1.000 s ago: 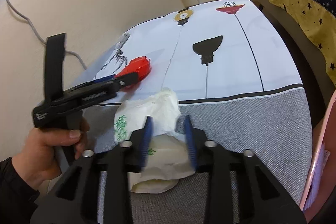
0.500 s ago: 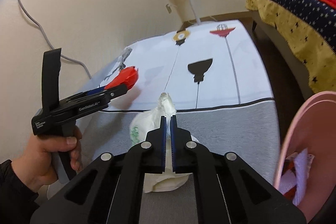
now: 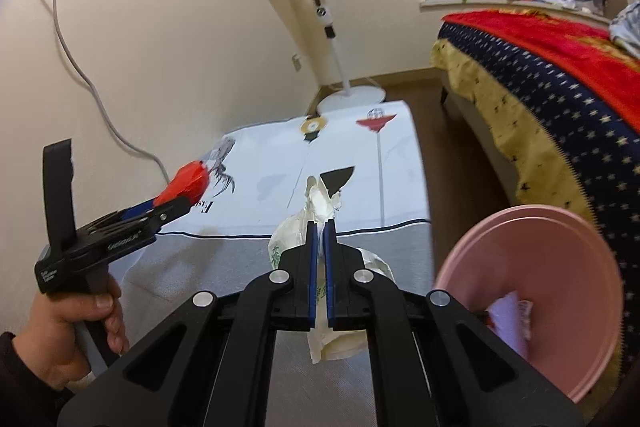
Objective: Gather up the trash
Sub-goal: 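Carry the red bag in the left tool and white bag in the right tool over the bin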
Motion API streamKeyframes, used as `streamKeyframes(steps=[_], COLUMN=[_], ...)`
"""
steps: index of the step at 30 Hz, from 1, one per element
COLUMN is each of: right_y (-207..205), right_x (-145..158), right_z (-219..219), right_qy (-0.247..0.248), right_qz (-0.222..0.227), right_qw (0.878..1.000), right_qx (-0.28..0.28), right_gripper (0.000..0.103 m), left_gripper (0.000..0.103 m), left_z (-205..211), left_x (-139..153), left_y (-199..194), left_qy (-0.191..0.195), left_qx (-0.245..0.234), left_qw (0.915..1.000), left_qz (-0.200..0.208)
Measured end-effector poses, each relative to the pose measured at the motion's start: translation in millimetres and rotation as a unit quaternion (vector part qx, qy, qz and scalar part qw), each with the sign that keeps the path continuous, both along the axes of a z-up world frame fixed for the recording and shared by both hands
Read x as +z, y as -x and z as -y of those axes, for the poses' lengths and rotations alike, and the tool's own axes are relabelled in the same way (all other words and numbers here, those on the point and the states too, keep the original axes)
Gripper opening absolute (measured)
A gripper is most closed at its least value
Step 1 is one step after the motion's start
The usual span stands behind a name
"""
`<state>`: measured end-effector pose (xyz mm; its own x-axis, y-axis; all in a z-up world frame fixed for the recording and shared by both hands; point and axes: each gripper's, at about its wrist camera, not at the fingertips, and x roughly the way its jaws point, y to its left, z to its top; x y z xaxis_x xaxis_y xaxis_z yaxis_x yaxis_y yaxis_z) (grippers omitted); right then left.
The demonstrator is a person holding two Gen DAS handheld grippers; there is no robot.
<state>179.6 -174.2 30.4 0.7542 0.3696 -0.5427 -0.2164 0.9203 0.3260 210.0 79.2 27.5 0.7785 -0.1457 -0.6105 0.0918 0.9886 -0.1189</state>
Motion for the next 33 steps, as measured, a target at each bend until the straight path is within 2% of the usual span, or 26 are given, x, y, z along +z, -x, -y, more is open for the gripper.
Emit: streamKeyframes(steps=[10, 17, 33], right_y=[41, 67, 83], right_x=[29, 42, 35], right_z=[46, 81, 146], right_qy=[0.012, 0.024, 0.034], right_qz=[0.025, 0.054, 0.050], right_qw=[0.998, 0.992, 0.978], right_qx=[-0.060, -0.110, -0.199], right_gripper=[0.003, 0.003, 0.003], left_gripper=[0.063, 0.063, 0.063], left_z=[39, 68, 128], left_x=[18, 18, 11], left_y=[49, 76, 90], left_qy=[0.006, 0.017, 0.018], left_qx=[-0.001, -0.012, -0.048], left_qw=[0.9996, 0.9992, 0.9982], left_qz=[0.027, 0.034, 0.032])
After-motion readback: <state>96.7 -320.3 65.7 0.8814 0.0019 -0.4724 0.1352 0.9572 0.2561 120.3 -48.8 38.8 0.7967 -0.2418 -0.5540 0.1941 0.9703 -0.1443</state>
